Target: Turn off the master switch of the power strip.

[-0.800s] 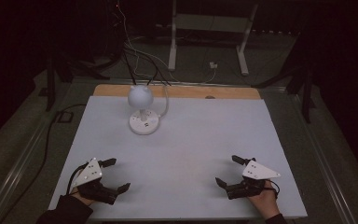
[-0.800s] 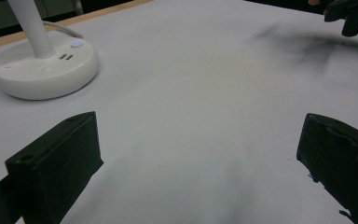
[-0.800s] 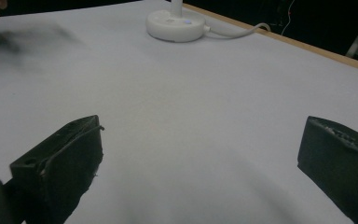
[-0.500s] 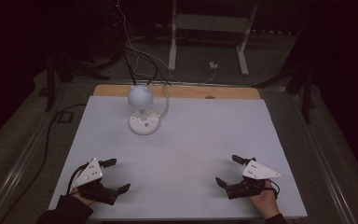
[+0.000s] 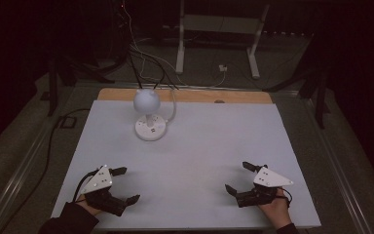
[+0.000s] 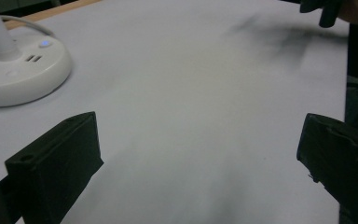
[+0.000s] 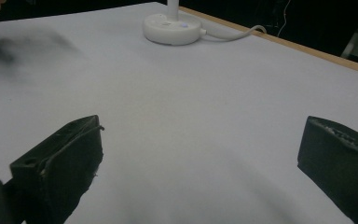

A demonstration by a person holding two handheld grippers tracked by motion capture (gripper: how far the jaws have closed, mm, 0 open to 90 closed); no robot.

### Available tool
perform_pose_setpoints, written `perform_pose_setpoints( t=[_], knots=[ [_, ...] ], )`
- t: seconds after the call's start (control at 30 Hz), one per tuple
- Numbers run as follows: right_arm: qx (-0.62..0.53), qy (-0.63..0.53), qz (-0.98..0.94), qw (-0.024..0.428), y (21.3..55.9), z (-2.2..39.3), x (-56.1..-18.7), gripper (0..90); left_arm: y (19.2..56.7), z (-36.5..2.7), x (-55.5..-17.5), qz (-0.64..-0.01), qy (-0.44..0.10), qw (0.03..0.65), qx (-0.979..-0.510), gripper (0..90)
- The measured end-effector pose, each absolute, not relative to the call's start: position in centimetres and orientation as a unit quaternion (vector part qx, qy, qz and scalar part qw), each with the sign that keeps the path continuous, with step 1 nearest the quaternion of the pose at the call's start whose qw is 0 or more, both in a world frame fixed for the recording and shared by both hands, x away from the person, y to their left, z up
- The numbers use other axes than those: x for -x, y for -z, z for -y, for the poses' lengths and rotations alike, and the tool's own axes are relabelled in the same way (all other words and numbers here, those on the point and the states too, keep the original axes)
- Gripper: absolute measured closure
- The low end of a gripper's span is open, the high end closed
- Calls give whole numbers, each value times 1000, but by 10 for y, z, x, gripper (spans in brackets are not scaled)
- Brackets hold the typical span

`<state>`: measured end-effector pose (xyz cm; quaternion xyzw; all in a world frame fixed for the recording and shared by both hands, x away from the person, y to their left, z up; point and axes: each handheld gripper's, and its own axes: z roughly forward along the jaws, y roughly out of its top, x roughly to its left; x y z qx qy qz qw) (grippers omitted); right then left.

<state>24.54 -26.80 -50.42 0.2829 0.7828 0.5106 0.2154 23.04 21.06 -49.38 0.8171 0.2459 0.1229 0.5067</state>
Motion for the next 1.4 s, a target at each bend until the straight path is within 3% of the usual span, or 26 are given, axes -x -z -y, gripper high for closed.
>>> perform_pose_setpoints(
  t=[0.27,1.4],
  knots=[
    [-283,-511,-781,219,503,267,-245,0,482,-204,-237,-232,-106,507,-823,1],
    [-285,-512,-779,223,502,270,-242,1,437,-171,-281,-240,-148,507,-815,2]
  ],
)
